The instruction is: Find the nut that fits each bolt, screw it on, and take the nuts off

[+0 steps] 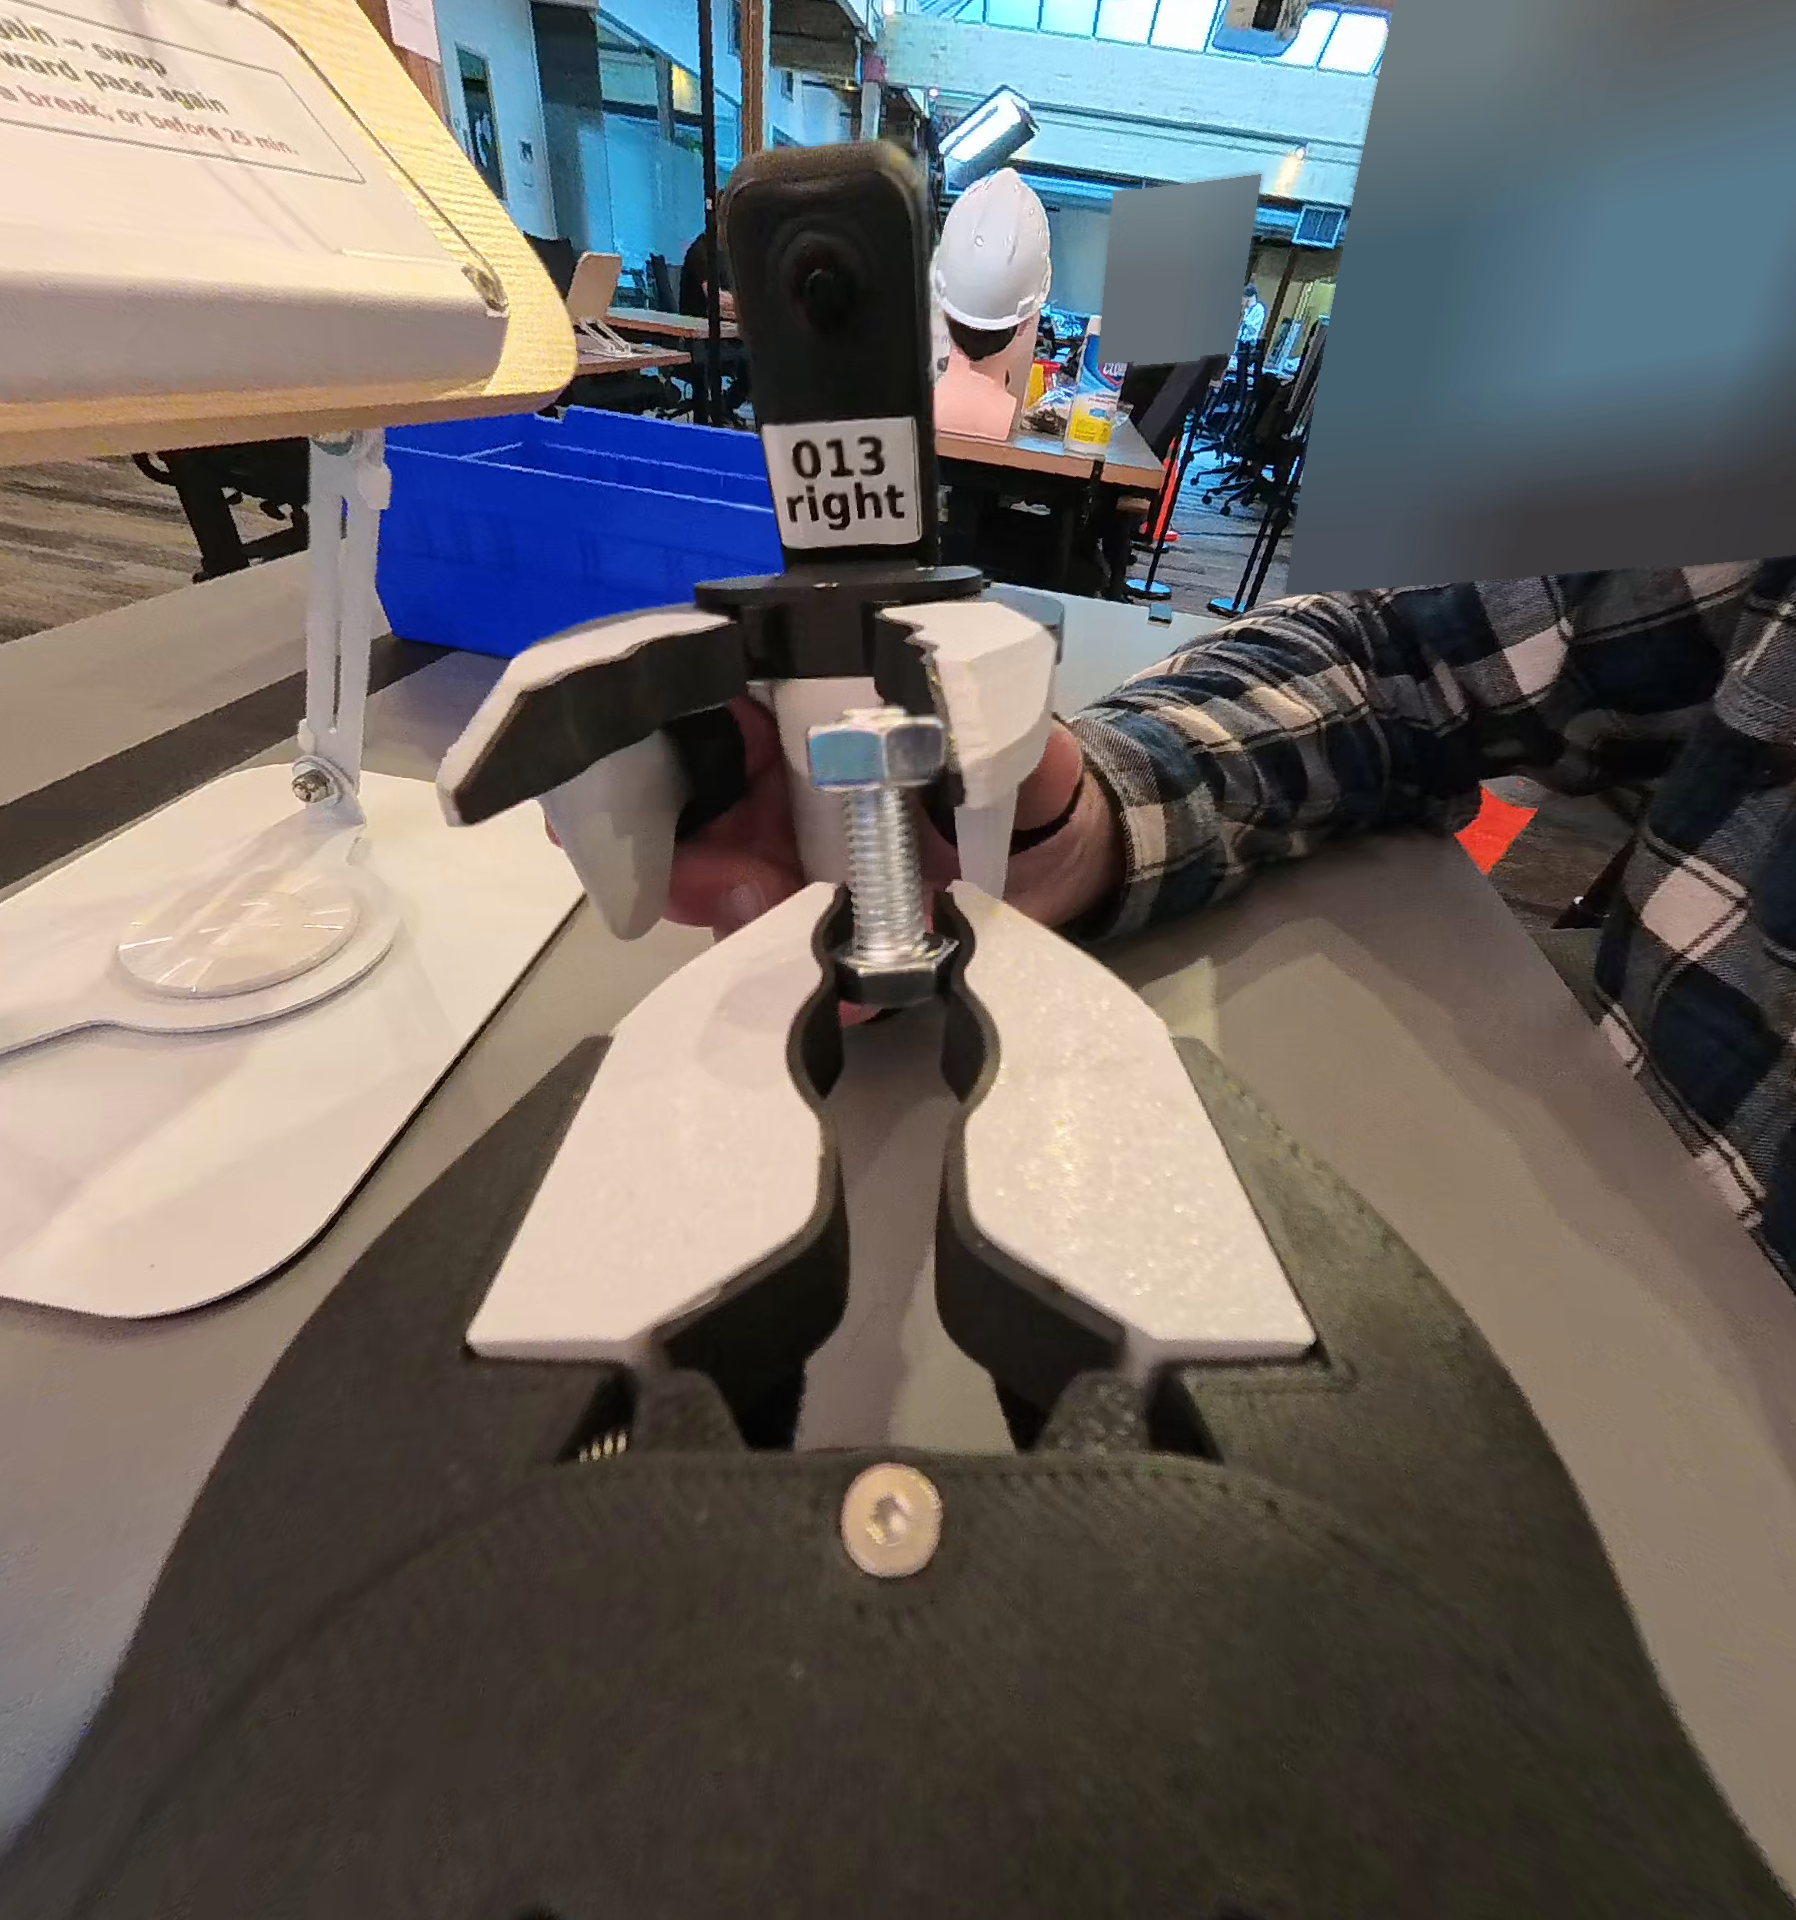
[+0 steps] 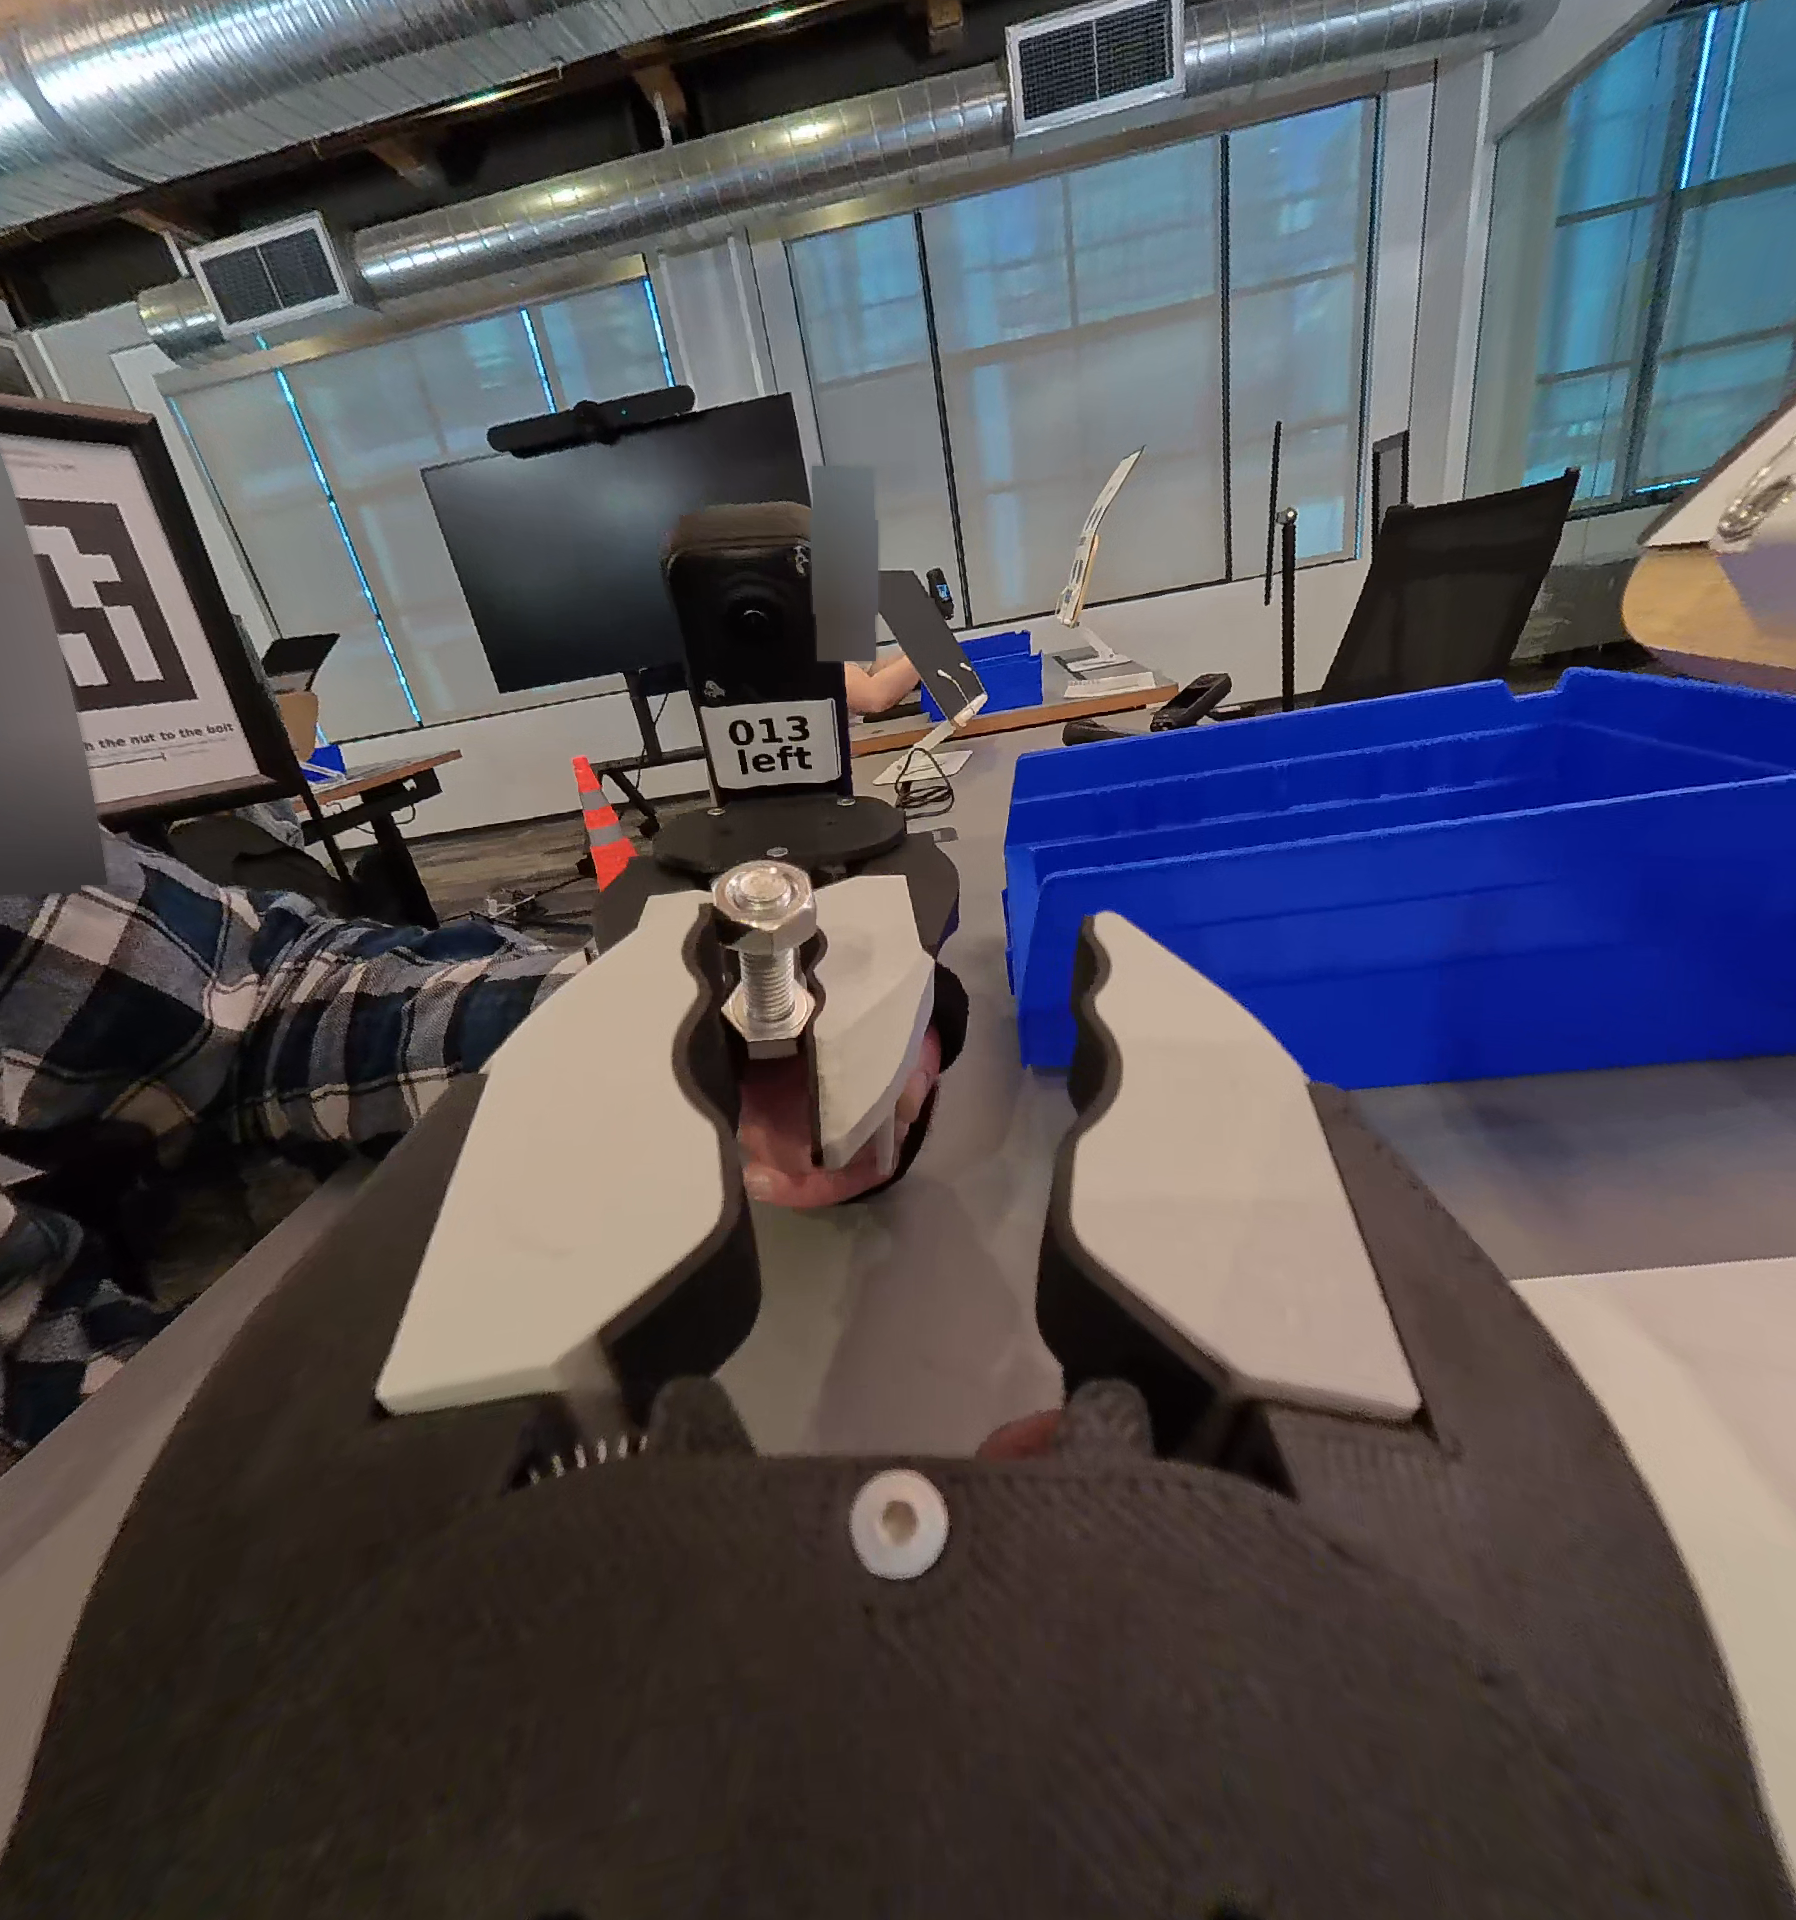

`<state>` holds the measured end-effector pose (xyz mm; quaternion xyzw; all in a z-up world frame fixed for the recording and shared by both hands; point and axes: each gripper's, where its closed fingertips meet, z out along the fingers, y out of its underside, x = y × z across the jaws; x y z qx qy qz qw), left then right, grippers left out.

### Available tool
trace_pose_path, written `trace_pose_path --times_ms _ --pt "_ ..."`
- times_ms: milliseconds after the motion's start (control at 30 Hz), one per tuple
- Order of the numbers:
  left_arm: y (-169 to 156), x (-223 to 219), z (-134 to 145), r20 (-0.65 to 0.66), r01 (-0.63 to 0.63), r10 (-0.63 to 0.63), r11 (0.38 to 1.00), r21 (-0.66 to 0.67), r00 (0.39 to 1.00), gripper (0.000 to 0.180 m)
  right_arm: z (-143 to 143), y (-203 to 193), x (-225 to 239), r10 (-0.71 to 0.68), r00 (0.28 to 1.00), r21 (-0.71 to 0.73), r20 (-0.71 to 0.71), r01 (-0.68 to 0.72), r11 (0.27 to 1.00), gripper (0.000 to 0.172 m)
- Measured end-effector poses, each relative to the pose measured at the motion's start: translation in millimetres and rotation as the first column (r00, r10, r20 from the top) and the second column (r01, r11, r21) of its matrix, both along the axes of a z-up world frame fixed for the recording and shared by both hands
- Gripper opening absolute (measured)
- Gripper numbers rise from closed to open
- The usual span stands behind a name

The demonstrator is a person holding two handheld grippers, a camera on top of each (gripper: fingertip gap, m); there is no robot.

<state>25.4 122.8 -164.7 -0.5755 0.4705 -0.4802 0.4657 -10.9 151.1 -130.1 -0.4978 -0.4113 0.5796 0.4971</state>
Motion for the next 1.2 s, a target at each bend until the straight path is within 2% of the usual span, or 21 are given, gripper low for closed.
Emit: trace_pose_path --times_ms 100,200,533,633,700,833,1000,1200 --pt "1 -2 3 0.019 -0.004 0.004 1.0 -0.007 1.0 0.014 0 3 3 -0.005 1.0 -0.008 -0.005 0.005 1.0 0.068" --pt "-1 -5 12 0.066 0.013 -0.012 1.0 -0.011 0.998 0.014 -2 11 7 -0.024 1.0 -0.036 -0.012 0.024 0.999 0.06" --pt "-3 0 4 0.026 0.025 -0.025 1.0 -0.014 0.999 0.014 2 -6 -2 0.031 0.999 0.002 -0.012 -0.031 1.0 0.063" --pt "-3 -1 4 0.03 0.023 -0.022 1.0 -0.017 0.999 0.014 0 0 1 0.02 1.0 -0.012 -0.01 -0.02 1.0 0.067" --pt "-3 -3 9 0.056 0.025 -0.024 1.0 -0.015 0.998 0.014 0 6 6 -0.001 1.0 -0.028 -0.023 0.001 1.0 0.059" --pt "-2 -5 10 0.056 0.019 -0.018 1.0 -0.015 0.998 0.014 2 21 15 -0.032 0.998 -0.073 -0.049 0.028 0.997 0.059" --pt "-1 -4 8 0.046 0.016 -0.015 1.0 -0.016 0.999 0.014 3 -5 2 0.077 0.996 -0.023 -0.039 -0.078 0.997 0.065" --pt "-2 -1 3 0.022 0.019 -0.018 1.0 -0.018 1.0 0.015 2 -9 -2 0.07 0.997 -0.001 -0.019 -0.07 0.998 0.064"
